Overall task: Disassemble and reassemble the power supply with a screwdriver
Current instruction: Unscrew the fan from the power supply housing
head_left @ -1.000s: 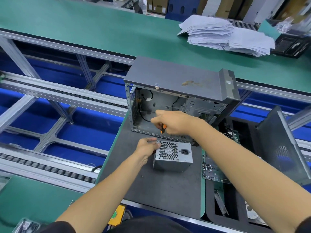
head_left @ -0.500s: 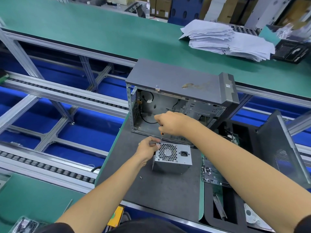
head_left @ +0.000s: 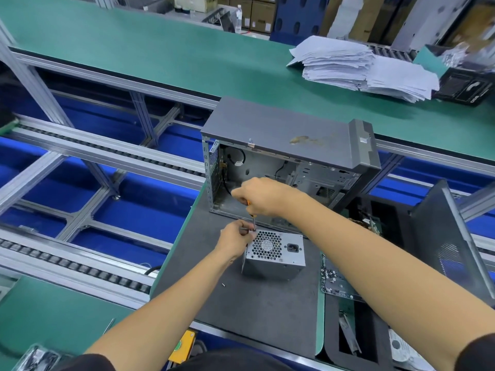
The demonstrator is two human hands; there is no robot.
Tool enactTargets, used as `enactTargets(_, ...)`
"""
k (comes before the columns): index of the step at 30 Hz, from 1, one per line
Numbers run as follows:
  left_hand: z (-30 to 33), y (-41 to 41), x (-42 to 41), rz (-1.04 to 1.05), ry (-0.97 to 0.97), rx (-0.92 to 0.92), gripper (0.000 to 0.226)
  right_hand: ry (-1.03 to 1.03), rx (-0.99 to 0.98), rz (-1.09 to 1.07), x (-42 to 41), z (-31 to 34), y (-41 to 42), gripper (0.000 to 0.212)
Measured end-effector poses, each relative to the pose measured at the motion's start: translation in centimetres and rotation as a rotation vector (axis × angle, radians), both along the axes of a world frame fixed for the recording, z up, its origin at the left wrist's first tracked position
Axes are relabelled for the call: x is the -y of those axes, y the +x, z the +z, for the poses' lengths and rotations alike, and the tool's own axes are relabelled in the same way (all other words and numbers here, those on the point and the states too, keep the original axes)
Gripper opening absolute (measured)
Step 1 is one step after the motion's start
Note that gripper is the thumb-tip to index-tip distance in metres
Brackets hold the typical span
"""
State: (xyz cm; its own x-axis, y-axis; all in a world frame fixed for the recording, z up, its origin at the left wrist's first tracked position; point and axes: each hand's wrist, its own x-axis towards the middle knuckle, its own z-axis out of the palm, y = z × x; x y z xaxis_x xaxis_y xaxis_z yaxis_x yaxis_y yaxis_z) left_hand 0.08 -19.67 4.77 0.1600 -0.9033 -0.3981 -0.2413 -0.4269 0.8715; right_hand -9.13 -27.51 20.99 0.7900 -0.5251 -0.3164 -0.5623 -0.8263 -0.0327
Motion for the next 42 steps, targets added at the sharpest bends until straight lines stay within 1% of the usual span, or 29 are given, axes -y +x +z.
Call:
enactTargets(3, 0.3, -0.2, -0.1, -0.009, -0.024, 0.044, 0.006, -0.041, -0.025, -0.056, -0.1, -0.3, 1.0, 0.019)
enactTargets(6, 0.5, -0.4, -0.2, 0.004, -0.036, 0.075, 0.010, -0.075, -0.028, -0.180, -0.2, -0.8, 1.6, 0.011)
enactTargets(9, 0.6, -0.7, -0.3, 0.035, -0.042, 0.113, 0.012, -0.031, -0.058, -0.313, -0.3, -1.1, 1.9, 0.004)
enactTargets(11, 0.6, -0.9, -0.4, 0.058, -0.058, 0.124, 0.011, 0.018, -0.090, -0.320, -0.1, -1.0, 1.9, 0.007)
enactTargets(14, 0.6, -1.1, -0.7, 0.096, -0.094, 0.103, 0.007, 0.004, -0.174, -0.205, 0.4, -0.1, 1.4, 0.032)
enactTargets(15, 0.6, -1.1, -0.7, 0.106, -0.101, 0.097, 0.006, -0.016, -0.192, -0.143, 0.6, 0.3, 1.1, 0.036)
enactTargets(16, 0.6, -1.2, -0.7, 0.113, -0.100, 0.091, 0.006, -0.026, -0.201, -0.079, 0.7, 0.5, 0.7, 0.036)
enactTargets(17, 0.7, -1.2, -0.7, 0.117, -0.093, 0.088, 0.006, -0.028, -0.198, -0.015, 0.7, 0.8, 0.3, 0.030)
enactTargets(19, 0.7, -1.1, -0.6, 0.113, -0.082, 0.097, 0.010, -0.036, -0.188, 0.090, 0.7, 0.9, -0.3, 0.011)
enactTargets(22, 0.7, -0.9, -0.4, 0.103, -0.068, 0.119, 0.015, -0.034, -0.180, 0.168, 0.6, 1.0, -0.6, 0.020)
enactTargets(26, 0.9, -0.8, -0.3, 0.096, -0.051, 0.120, 0.016, -0.003, -0.136, 0.269, 0.7, 1.3, -0.9, 0.024)
enactTargets(29, 0.9, -0.8, -0.3, 0.101, -0.044, 0.117, 0.016, 0.011, -0.092, 0.298, 1.2, 1.2, -1.3, 0.024)
enactTargets(32, 0.7, -0.7, -0.6, 0.104, -0.064, 0.093, 0.016, -0.032, -0.076, 0.311, 1.7, 0.9, -1.8, 0.023)
enactTargets(35, 0.3, -0.6, -1.0, 0.140, -0.074, 0.001, 0.017, -0.102, -0.059, 0.325, 1.8, 0.8, -2.3, 0.025)
enactTargets(38, 0.0, -0.6, -1.1, 0.184, -0.054, -0.142, 0.032, -0.122, -0.043, 0.340, 1.9, 0.7, -2.8, 0.033)
enactTargets(40, -0.2, -0.9, -1.2, 0.207, -0.029, -0.187, 0.043, -0.119, -0.041, 0.347, 1.7, 0.8, -3.2, 0.035)
enactTargets(42, -0.4, -1.3, -1.1, 0.266, -0.015, -0.226, 0.045, -0.123, -0.042, 0.347, 1.6, 0.8, -3.5, 0.036)
